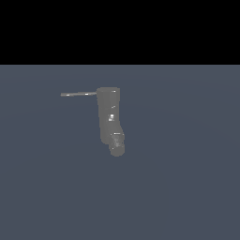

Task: Turn on the faucet by rotating a designated handle.

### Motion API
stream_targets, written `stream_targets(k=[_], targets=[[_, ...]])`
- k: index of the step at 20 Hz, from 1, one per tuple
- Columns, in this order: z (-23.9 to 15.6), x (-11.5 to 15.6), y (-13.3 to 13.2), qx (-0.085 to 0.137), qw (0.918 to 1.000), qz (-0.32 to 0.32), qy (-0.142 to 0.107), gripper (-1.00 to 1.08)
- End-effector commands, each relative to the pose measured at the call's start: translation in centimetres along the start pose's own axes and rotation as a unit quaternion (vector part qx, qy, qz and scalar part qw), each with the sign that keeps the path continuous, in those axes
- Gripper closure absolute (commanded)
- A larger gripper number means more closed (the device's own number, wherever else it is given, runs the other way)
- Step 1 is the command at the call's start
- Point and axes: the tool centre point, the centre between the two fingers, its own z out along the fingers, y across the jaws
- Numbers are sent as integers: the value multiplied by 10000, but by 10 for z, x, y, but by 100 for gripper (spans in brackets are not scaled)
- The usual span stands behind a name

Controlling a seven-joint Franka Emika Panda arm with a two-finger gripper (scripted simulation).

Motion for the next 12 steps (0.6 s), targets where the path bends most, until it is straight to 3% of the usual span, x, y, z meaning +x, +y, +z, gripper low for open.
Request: stream_targets(k=[1,12], targets=[[0,0,0,0,10000,0,0,108],[14,4,-14,-10,9995,304,-8,108]])
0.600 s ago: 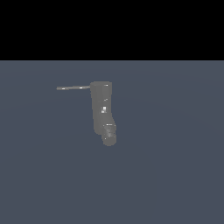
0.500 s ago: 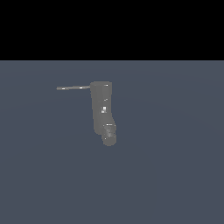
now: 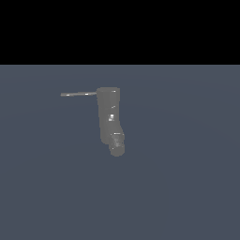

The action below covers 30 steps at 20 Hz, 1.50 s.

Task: Turn on the faucet by rotating a designated handle.

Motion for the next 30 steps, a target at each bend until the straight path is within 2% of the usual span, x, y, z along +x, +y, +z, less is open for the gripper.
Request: stream_targets(k=[1,8,15,22,30], targets=[[6,2,-6,-4,9999,128,-5,108],[32,11,-31,-21,9977,676,-20,108],[65,26,-62,-39,9905,1374,-39,108],[98,47,-90,-54,9783,2068,-59,108],[136,74,-119,-66,9588,2837,-83,108]])
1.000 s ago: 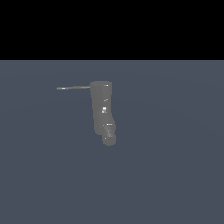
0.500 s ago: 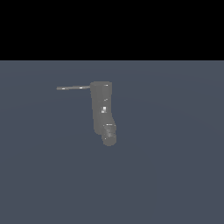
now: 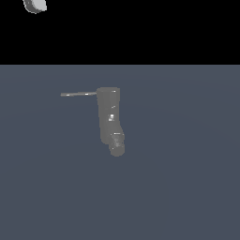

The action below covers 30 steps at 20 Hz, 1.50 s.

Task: Turn on the faucet by rotating a designated handle.

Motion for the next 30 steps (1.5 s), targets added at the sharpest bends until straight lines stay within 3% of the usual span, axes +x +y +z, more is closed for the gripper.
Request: stream_targets(k=[1,15,30], targets=[[12,4,-12,0,9997,252,-9,108],[71,34,-70,-22,9883,1527,-49,108],[131,79,-116,-76,9608,2770,-63,108]])
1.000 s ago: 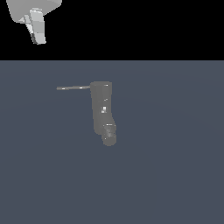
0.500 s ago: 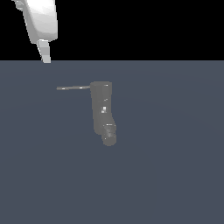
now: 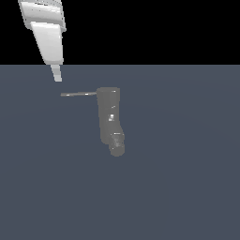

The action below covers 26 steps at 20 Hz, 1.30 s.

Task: Turn on the faucet by rotating a designated handle.

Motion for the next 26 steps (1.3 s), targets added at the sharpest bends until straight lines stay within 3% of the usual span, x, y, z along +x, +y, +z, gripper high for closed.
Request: stream_targets(k=[1,14,26], targets=[[10,4,-11,-10,9997,226,4,108],[49,26,-49,-57,9943,1066,13,108],[53,29,-48,-63,9931,1174,11,108]])
